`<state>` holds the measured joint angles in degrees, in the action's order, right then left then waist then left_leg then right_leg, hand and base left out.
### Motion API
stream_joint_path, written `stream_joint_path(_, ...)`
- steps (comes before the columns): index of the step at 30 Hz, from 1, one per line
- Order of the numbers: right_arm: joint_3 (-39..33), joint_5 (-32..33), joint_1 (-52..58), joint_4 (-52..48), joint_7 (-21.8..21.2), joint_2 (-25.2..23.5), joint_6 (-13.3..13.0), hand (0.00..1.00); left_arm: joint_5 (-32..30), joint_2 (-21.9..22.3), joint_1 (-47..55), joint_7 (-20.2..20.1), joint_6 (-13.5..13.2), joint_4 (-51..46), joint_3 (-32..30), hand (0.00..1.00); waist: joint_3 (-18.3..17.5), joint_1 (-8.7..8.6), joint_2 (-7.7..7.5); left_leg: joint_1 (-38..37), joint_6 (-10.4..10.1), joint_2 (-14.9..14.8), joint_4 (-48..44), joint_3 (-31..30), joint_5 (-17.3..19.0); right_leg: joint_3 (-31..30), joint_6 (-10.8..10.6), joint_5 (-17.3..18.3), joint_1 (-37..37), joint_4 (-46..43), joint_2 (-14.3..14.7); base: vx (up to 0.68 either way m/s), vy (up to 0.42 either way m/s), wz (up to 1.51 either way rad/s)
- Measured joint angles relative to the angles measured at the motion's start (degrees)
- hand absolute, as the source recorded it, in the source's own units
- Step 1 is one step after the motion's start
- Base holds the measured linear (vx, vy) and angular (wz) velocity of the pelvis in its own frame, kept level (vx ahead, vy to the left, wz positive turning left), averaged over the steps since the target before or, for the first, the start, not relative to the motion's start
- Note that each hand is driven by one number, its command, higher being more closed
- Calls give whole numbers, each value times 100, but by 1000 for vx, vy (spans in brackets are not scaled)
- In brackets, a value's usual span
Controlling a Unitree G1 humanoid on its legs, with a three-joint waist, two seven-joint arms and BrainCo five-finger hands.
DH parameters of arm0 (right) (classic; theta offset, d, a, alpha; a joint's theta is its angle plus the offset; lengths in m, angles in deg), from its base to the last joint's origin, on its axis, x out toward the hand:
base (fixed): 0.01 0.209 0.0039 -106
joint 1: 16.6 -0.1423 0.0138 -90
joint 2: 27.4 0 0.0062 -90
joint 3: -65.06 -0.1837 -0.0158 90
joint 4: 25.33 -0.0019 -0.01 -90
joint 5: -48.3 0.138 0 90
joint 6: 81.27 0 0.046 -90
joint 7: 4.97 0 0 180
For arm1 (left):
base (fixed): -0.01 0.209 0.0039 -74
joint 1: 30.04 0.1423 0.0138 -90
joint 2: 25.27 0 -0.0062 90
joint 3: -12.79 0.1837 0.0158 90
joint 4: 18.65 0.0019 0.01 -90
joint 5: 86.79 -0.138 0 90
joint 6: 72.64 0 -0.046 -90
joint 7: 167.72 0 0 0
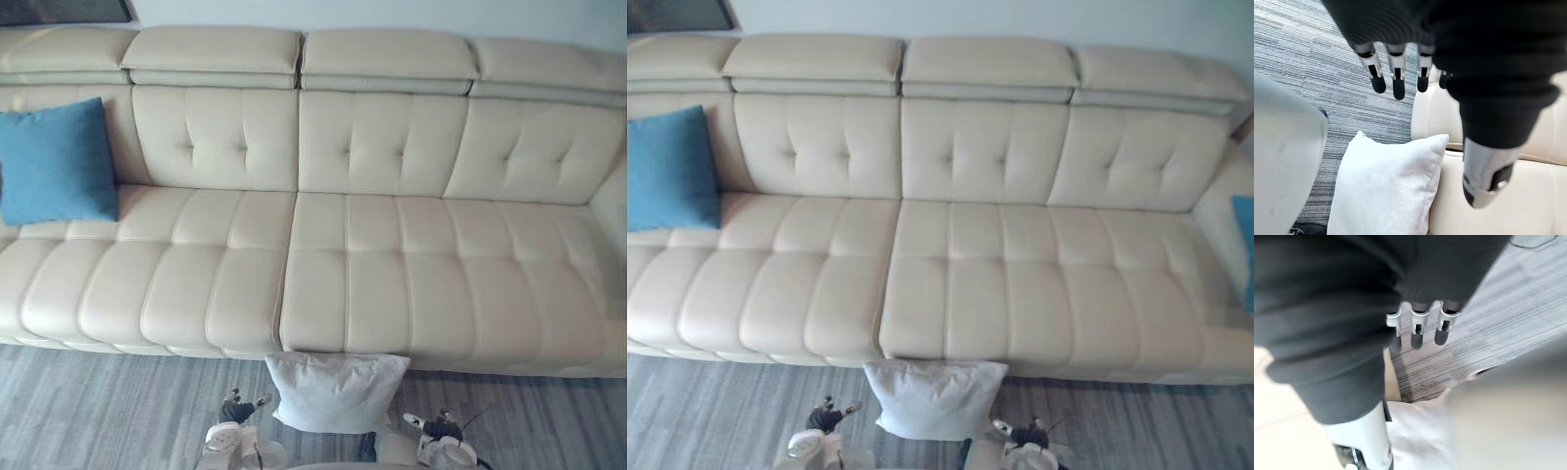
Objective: Pick up cushions and gather them together orderly.
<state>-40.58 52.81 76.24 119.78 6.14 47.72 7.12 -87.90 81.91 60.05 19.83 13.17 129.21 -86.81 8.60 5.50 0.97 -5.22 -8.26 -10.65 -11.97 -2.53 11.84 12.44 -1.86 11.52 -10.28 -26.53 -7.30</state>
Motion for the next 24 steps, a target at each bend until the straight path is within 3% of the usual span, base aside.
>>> stream_joint_path(3, 6, 14, 6, 0, 4, -67, -11, 0, -1, 189, -124, -6, -4, 3, 3, 0, -17, -38, -31, 132, -82, -78, -178, -271, -207, 491, 11, 7, 484, 382, 14, 125, -135, 76)
stream_joint_path(6, -6, 29, -107, -4, 13, -162, -13, 0, -1, 183, -216, -3, 3, -35, 77, 0, -53, -52, -173, 475, -103, -121, -643, -142, -219, 766, 13, 4, 657, 665, 22, 63, -45, 51)
stream_joint_path(10, -94, 59, -135, -13, 14, -173, -12, 0, 5, 177, -173, -2, 5, -45, 238, 0, -92, -49, -149, 350, -101, -79, -589, 304, -220, 677, 28, -38, 862, 925, -4, 1, 8, -5)
stream_joint_path(15, -221, 49, -98, -9, 15, -147, -1, 0, 6, 176, -149, -5, 12, -32, 298, 0, -107, -61, -137, 95, -16, 34, -172, 700, -369, 396, -36, -428, 863, 1318, -6, -32, 63, -28)
stream_joint_path(24, -243, 50, 128, -3, 35, -194, 2, 0, 28, 21, 29, -2, 13, -40, 348, 0, -200, -161, -214, -98, 46, 199, -80, 842, -414, 260, -141, -856, 1182, 1825, -92, -85, 57, -6)
